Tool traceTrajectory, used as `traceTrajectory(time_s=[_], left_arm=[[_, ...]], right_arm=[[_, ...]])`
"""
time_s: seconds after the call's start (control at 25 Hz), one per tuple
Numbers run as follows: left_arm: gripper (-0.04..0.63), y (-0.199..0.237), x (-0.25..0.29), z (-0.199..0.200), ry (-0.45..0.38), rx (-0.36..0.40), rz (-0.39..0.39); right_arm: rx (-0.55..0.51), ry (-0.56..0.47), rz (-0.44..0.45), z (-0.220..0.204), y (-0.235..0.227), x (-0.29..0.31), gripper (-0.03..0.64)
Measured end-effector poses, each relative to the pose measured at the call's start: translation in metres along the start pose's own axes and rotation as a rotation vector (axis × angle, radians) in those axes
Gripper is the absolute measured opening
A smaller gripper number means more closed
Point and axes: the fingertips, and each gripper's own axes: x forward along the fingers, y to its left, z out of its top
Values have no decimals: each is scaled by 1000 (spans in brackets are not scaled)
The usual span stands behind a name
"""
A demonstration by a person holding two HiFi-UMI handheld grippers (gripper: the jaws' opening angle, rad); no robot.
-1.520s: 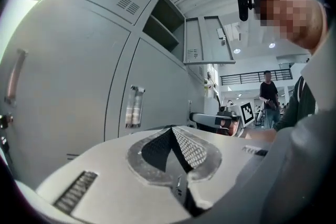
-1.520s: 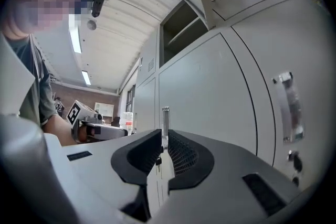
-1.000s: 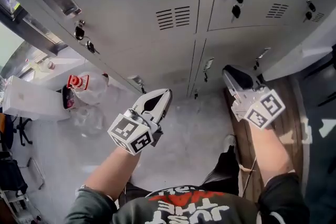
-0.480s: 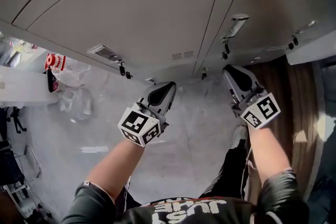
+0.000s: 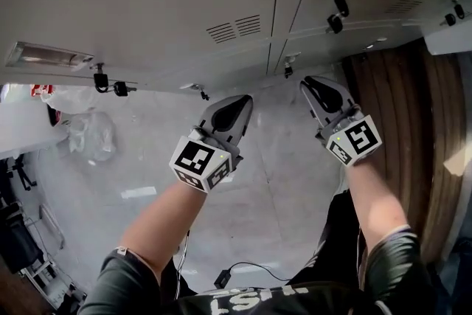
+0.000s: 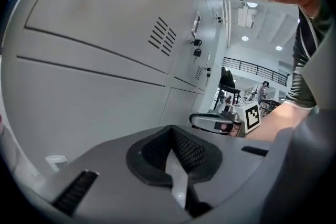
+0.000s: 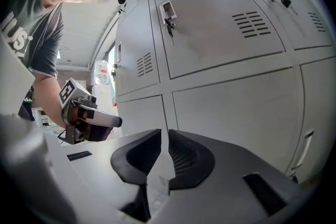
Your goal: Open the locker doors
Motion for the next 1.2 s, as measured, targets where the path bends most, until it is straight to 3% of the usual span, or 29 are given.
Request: traceTrajectory(time_s=[0.24,0.52,0.92,1.2], left_arm=[[5,3,17,-42,32,-19,-7],[5,-2,23,-64,58,-32,-24],[5,5,17,-72,80,-36,-14],[5,8,16,-67,69,-40,-11]], right_arm=[[62,31,-59,-50,-19,20,61],[37,130,-78,-91,-35,59,151],[41,199,-102,-108,-42,92,237],[20,211,-75,-109,-40,98,241]])
